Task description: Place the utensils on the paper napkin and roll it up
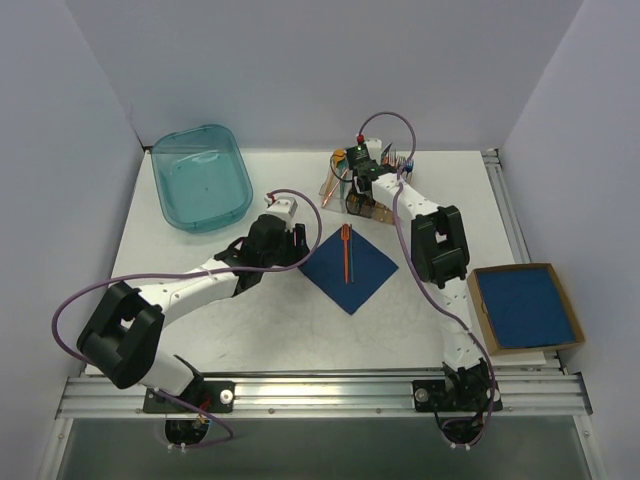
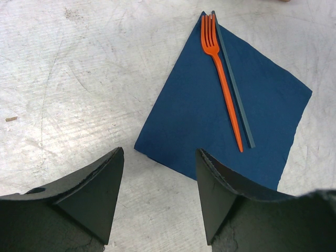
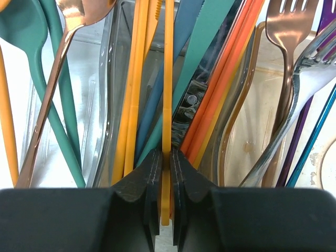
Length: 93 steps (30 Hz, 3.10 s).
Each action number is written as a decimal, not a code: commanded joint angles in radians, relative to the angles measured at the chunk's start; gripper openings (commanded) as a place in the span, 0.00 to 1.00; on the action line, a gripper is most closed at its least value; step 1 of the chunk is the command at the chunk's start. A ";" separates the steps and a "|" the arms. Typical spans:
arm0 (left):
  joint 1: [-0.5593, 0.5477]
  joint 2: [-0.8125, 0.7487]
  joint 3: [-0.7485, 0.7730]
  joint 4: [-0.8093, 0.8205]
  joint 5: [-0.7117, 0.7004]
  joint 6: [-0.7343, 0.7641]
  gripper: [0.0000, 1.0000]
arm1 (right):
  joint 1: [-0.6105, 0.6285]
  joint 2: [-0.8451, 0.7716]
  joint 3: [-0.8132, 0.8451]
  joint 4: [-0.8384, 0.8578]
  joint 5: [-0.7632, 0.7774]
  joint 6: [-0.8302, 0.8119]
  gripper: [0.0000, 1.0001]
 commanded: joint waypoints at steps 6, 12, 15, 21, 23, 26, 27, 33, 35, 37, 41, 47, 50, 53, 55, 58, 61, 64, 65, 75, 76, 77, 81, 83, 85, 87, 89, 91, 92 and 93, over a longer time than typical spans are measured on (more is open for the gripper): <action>-0.003 -0.021 0.011 0.031 -0.002 0.018 0.65 | -0.010 -0.029 0.000 -0.027 0.008 -0.008 0.00; -0.003 -0.021 0.011 0.030 -0.004 0.018 0.65 | -0.009 -0.124 -0.030 0.063 0.037 -0.045 0.00; -0.003 -0.024 0.011 0.030 -0.004 0.020 0.65 | -0.009 -0.155 -0.023 0.092 0.043 -0.066 0.00; -0.003 -0.029 0.010 0.030 -0.005 0.021 0.65 | -0.010 -0.212 -0.033 0.132 0.034 -0.089 0.00; -0.003 -0.029 0.010 0.030 -0.004 0.021 0.65 | -0.003 -0.256 -0.069 0.151 0.019 -0.089 0.00; -0.003 -0.029 0.010 0.031 -0.004 0.021 0.66 | 0.017 -0.340 -0.150 0.178 -0.024 -0.088 0.00; -0.003 -0.029 0.011 0.030 -0.004 0.021 0.66 | 0.025 -0.359 -0.161 0.148 -0.030 -0.082 0.00; -0.001 -0.029 0.013 0.027 -0.002 0.021 0.65 | 0.100 -0.476 -0.288 -0.021 -0.113 0.006 0.00; -0.003 -0.032 0.013 0.027 -0.002 0.021 0.66 | 0.123 -0.522 -0.386 -0.036 -0.121 0.048 0.00; -0.003 -0.035 0.013 0.023 -0.005 0.020 0.65 | 0.149 -0.584 -0.469 -0.030 -0.130 0.084 0.00; -0.001 -0.043 0.010 0.020 -0.011 0.020 0.66 | 0.191 -0.673 -0.647 0.013 -0.173 0.145 0.00; -0.001 -0.044 0.011 0.019 -0.013 0.020 0.66 | 0.247 -0.749 -0.826 0.053 -0.174 0.225 0.00; -0.001 -0.044 0.010 0.019 -0.011 0.020 0.66 | 0.250 -0.735 -0.871 0.085 -0.173 0.240 0.00; -0.001 -0.043 0.010 0.020 -0.011 0.020 0.66 | 0.250 -0.698 -0.879 0.103 -0.171 0.250 0.00; -0.003 -0.044 0.008 0.020 -0.013 0.020 0.66 | 0.249 -0.669 -0.874 0.117 -0.170 0.251 0.00; -0.001 -0.043 0.008 0.019 -0.016 0.020 0.66 | 0.244 -0.634 -0.850 0.120 -0.168 0.248 0.00; -0.001 -0.044 0.010 0.019 -0.014 0.020 0.66 | 0.235 -0.609 -0.831 0.122 -0.174 0.247 0.00; -0.001 -0.043 0.010 0.019 -0.016 0.020 0.66 | 0.227 -0.576 -0.805 0.114 -0.174 0.240 0.00; -0.003 -0.044 0.008 0.019 -0.014 0.020 0.66 | 0.227 -0.568 -0.802 0.114 -0.174 0.239 0.00; -0.001 -0.047 0.010 0.019 -0.011 0.020 0.66 | 0.227 -0.536 -0.771 0.094 -0.159 0.233 0.18; -0.003 -0.047 0.008 0.019 -0.011 0.020 0.66 | 0.226 -0.540 -0.771 0.093 -0.158 0.231 0.20; -0.003 -0.047 0.010 0.019 -0.011 0.020 0.66 | 0.227 -0.543 -0.770 0.085 -0.155 0.233 0.20; -0.003 -0.049 0.008 0.019 -0.011 0.020 0.66 | 0.227 -0.571 -0.758 0.066 -0.138 0.233 0.26; -0.001 -0.049 0.007 0.019 -0.011 0.020 0.66 | 0.221 -0.591 -0.719 0.060 -0.121 0.224 0.26; -0.001 -0.049 0.007 0.020 -0.011 0.018 0.66 | 0.203 -0.594 -0.669 0.047 -0.119 0.204 0.26; -0.003 -0.047 0.007 0.022 -0.011 0.018 0.66 | 0.189 -0.580 -0.562 0.013 -0.109 0.182 0.26; -0.001 -0.047 0.008 0.022 -0.011 0.018 0.66 | 0.162 -0.553 -0.494 0.007 -0.116 0.174 0.26; -0.001 -0.050 0.005 0.020 -0.014 0.018 0.66 | 0.129 -0.516 -0.407 0.011 -0.131 0.177 0.26; -0.001 -0.052 0.005 0.020 -0.016 0.018 0.66 | 0.120 -0.501 -0.379 0.019 -0.139 0.182 0.26; -0.001 -0.052 0.002 0.020 -0.017 0.018 0.66 | 0.111 -0.468 -0.325 0.025 -0.144 0.188 0.26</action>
